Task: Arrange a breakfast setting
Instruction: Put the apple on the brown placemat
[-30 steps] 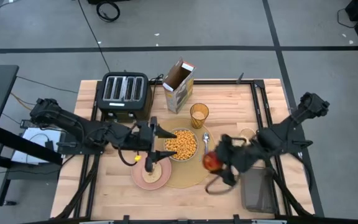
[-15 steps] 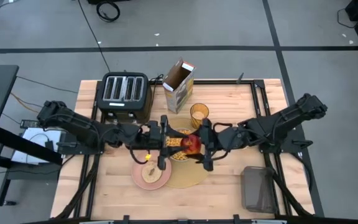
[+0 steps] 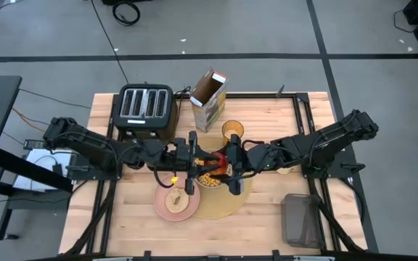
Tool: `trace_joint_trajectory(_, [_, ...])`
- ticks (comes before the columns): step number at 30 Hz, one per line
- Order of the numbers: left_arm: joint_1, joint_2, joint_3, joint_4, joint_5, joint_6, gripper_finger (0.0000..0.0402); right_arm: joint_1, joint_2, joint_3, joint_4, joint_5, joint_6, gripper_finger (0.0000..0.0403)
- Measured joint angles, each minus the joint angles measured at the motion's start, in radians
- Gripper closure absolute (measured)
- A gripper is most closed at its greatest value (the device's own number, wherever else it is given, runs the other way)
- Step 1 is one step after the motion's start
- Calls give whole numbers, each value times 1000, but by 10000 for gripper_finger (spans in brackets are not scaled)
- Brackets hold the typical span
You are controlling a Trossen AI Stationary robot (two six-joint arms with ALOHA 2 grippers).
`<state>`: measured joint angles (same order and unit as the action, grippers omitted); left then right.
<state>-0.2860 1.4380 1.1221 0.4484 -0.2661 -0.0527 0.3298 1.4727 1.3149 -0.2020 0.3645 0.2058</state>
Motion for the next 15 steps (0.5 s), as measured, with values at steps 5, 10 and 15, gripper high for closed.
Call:
trace_joint_trajectory(5, [11, -12, 0, -31, 1, 0, 334, 0, 1, -1, 7, 3, 0, 69])
trace_joint_trajectory(10, [23, -32, 0, -75, 3, 10, 360, -1, 1, -1, 19, 8, 0, 69])
trace_joint_trajectory(15, [26, -40, 0, -85, 3, 13, 381, -3, 1, -1, 33, 8, -5, 65])
